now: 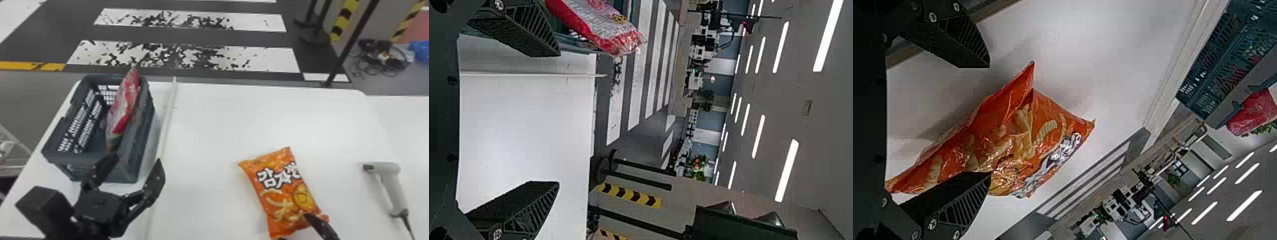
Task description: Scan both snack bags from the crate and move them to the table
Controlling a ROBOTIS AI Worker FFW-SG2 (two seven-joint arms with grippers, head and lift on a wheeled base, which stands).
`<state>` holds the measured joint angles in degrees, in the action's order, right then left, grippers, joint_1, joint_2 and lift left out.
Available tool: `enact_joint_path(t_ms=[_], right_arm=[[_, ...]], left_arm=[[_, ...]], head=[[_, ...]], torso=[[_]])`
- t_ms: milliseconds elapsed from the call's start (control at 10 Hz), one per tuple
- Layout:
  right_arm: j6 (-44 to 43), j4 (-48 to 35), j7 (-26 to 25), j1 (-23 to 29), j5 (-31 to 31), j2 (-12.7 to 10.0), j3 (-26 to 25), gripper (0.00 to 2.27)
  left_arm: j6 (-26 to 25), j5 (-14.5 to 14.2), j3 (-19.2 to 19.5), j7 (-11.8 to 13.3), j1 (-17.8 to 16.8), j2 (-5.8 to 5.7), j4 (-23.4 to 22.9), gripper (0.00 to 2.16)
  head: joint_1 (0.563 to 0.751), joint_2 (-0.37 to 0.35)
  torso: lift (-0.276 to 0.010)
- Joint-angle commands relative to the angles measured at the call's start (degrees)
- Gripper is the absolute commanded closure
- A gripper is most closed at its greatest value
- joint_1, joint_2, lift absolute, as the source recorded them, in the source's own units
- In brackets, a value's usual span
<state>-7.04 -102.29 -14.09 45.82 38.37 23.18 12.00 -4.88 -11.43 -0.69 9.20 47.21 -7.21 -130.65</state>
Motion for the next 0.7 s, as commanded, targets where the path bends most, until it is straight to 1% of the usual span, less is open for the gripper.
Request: enact_joint_path(t_ms=[0,100,200,300,400,500,600], right_arm=[[3.66,-1.07,-0.85,-0.64,0.12,0.19,1.27,0.17],[5.95,-1.24,-1.38,-1.61,0.30,0.19,2.15,0.17],[9.29,-1.15,-1.55,-2.75,1.18,0.28,3.56,0.18],[13.86,-1.15,-1.46,-4.07,1.53,1.16,5.32,1.04],[15.97,-0.98,-2.34,-5.22,1.44,1.07,6.37,2.25],[14.91,-1.42,-2.34,-5.22,-0.14,1.16,6.28,2.25],[13.16,-2.91,-2.26,-4.78,-3.57,1.25,5.23,2.25]], left_arm=[[0.00,0.00,0.08,0.38,0.25,0.00,0.04,0.08],[-1.23,0.00,0.08,0.47,0.25,0.00,0.04,0.08],[-1.23,-0.18,0.08,0.91,0.25,0.00,0.13,0.08],[-1.23,-0.44,0.08,1.61,0.16,-0.09,0.30,0.08],[-1.23,-0.53,0.08,1.70,0.16,0.00,0.48,0.08],[-1.23,-0.62,0.25,1.96,0.08,0.00,0.74,0.08],[-1.23,-1.06,0.78,1.96,-0.01,0.00,0.92,0.08]], head=[[0.695,-0.035],[0.695,-0.038],[0.695,-0.044],[0.695,-0.050],[0.695,-0.061],[0.695,-0.068],[0.695,-0.072]], torso=[[-0.087],[-0.087],[-0.087],[-0.087],[-0.087],[-0.087],[-0.087]])
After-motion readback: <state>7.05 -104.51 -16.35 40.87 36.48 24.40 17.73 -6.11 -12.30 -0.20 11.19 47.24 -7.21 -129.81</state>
